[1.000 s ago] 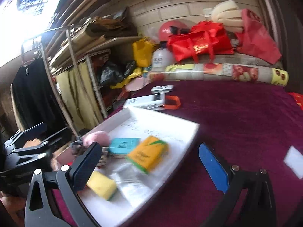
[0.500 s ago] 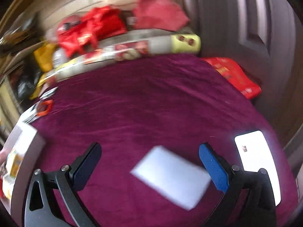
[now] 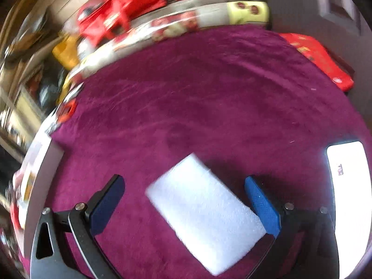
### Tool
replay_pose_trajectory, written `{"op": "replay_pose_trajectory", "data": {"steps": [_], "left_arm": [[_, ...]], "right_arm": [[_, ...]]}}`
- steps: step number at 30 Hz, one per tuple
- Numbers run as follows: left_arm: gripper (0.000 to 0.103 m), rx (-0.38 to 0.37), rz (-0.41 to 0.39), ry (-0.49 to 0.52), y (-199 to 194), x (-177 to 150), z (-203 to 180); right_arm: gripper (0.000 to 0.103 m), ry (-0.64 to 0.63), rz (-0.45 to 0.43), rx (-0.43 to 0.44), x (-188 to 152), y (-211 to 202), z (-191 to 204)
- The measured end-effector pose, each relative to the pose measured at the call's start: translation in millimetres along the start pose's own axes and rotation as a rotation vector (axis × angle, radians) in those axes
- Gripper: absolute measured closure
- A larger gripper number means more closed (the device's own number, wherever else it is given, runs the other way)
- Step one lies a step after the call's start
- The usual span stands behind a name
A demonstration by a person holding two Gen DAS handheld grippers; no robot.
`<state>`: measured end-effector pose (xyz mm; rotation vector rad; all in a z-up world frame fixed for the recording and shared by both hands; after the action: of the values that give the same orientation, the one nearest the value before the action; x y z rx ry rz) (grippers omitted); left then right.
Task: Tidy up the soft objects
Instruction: 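Move the right tool to the second white foam sheet and grasp it, then carry the foam sheet into the white box and open the right tool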
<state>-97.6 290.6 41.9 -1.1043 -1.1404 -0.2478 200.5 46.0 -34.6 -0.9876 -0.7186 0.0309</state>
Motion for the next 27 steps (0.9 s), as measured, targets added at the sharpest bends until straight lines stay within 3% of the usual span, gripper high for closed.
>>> {"op": "replay_pose_trajectory", "data": {"steps": [2,5,7,10,11,12,27], "left_arm": [[0.0,0.027,0.01,0.052,1,-3,-4],[0.0,0.107,-0.006,0.156,-2,-6,-15],[0.0,0.122,-0.015,0.192,-5,-9,-21],[0.0,0.137,-0.025,0.209,-7,-10,-22],[0.0,0.14,-0.027,0.209,-7,-9,-21],[0.0,0.141,-0.031,0.205,-9,-9,-20],[0.0,0.124,-0.06,0.193,-28,-9,-24]], "right_arm": [[0.0,-0.081,0.007,-0.009,-11,-2,16],[0.0,-0.206,-0.022,-0.159,-19,1,22],[0.003,-0.254,-0.029,-0.234,-23,5,21],[0.044,-0.223,-0.039,-0.219,-23,-1,21],[0.053,-0.218,-0.045,-0.231,-21,-5,19],[0.053,-0.205,-0.063,-0.227,-21,-12,21],[0.054,-0.23,-0.338,0.129,-49,-143,145]]}}
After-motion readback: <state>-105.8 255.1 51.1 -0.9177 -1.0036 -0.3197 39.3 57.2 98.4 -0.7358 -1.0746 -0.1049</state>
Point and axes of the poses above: each gripper's, at about its wrist camera, not at the fingertips, and y roughly the way its jaws point, z to its left, x to its top, the point moved 10 cm from there along y, roughly the way its jaws point, and after that the axes turned 8 degrees about y, right-handed, at the moved point
